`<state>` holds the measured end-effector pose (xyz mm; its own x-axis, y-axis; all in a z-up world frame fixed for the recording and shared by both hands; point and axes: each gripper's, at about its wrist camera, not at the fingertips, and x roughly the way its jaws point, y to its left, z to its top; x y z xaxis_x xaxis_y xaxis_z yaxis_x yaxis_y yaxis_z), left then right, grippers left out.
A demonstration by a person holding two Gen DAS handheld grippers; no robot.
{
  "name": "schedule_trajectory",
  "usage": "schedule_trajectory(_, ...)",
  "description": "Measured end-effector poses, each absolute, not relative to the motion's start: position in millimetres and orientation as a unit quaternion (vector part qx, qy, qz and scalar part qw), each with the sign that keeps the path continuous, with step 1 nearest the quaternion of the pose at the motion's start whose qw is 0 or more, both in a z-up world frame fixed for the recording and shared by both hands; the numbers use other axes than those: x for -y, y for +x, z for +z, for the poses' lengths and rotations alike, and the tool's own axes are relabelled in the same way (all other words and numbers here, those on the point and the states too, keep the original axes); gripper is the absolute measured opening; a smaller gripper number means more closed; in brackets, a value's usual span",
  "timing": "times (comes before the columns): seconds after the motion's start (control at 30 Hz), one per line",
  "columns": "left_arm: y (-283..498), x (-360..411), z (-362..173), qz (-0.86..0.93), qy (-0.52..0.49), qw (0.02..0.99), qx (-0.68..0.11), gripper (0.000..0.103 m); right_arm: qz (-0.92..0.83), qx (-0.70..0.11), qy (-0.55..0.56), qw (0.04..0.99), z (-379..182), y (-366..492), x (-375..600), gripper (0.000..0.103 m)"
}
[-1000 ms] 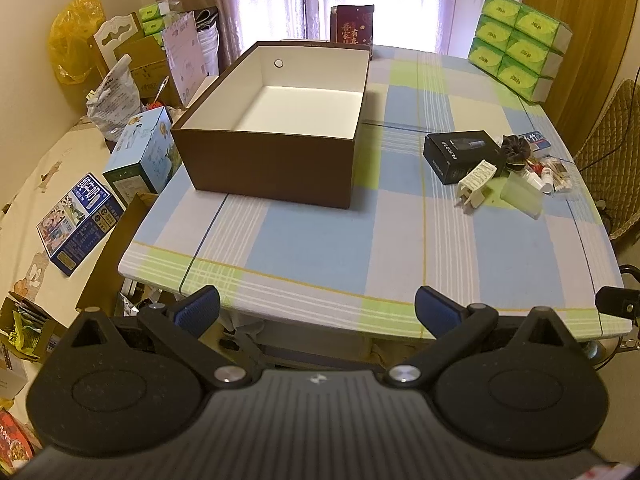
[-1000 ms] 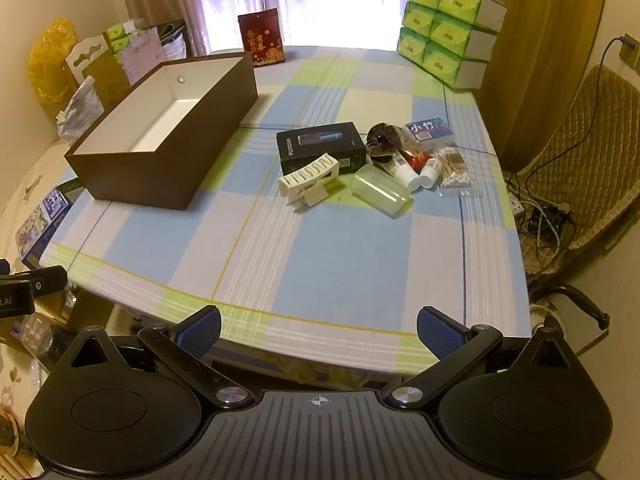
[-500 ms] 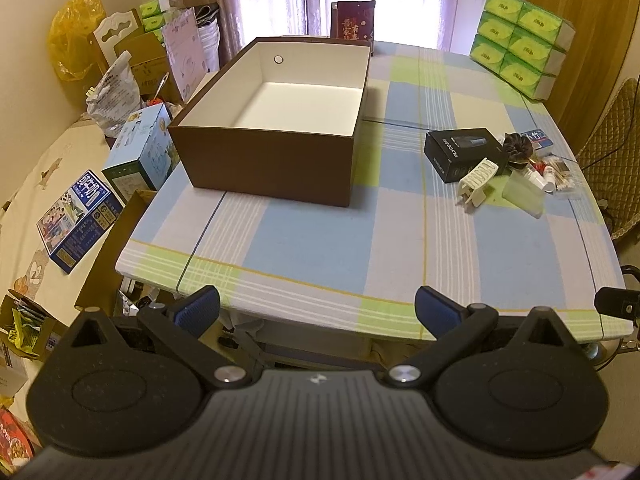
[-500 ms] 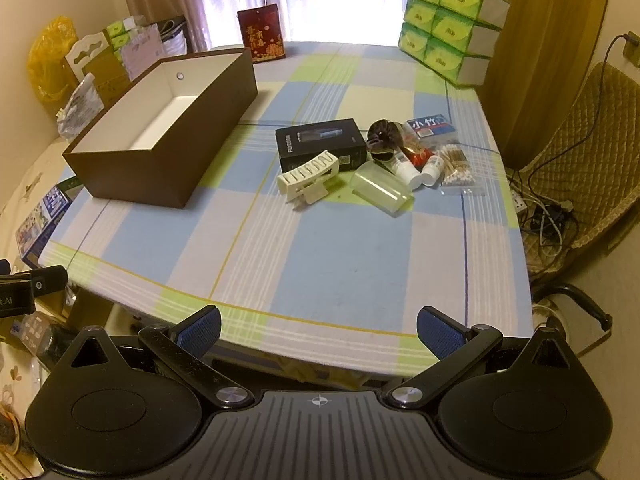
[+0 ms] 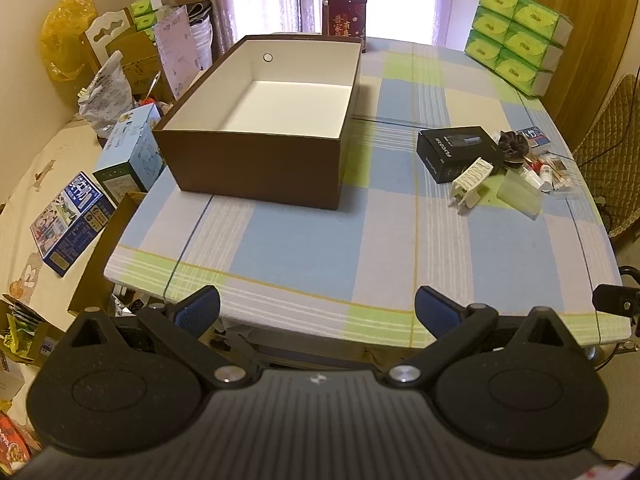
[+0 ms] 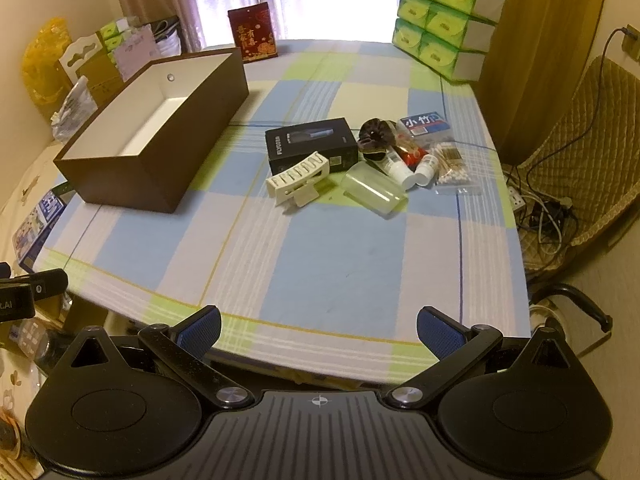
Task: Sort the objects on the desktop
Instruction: 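Move both tools toward the cluster of items on the table, then grasp the white plastic strip with left tool while right tool grasps cotton swab bag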
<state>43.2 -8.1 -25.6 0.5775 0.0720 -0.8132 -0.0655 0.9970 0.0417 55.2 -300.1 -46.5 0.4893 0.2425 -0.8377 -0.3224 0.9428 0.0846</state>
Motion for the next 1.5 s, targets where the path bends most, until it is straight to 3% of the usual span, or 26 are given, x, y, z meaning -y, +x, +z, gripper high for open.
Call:
schedule_trajectory(0.87, 130.8, 77.4, -60.2, -0.069, 0.029, 0.893, -0.445, 0.102, 0.161, -0.426, -0.007, 0.89, -70.3, 122.2, 345.6, 0.101)
schedule_trajectory(1.27, 190.4, 123.8, -84.7, -0.139, 0.068, 0.895, -0.418, 0.092, 0.142, -0.436, -0.016, 0.888, -89.7, 163.7, 365.5, 0.101)
schedule_trajectory(1.5, 231.4, 150.3, -105.7, -0.171, 0.094, 0.882, -0.429, 0.079, 0.125, -0.448, -0.012, 0.885, -99.3, 184.6, 384.5, 0.101)
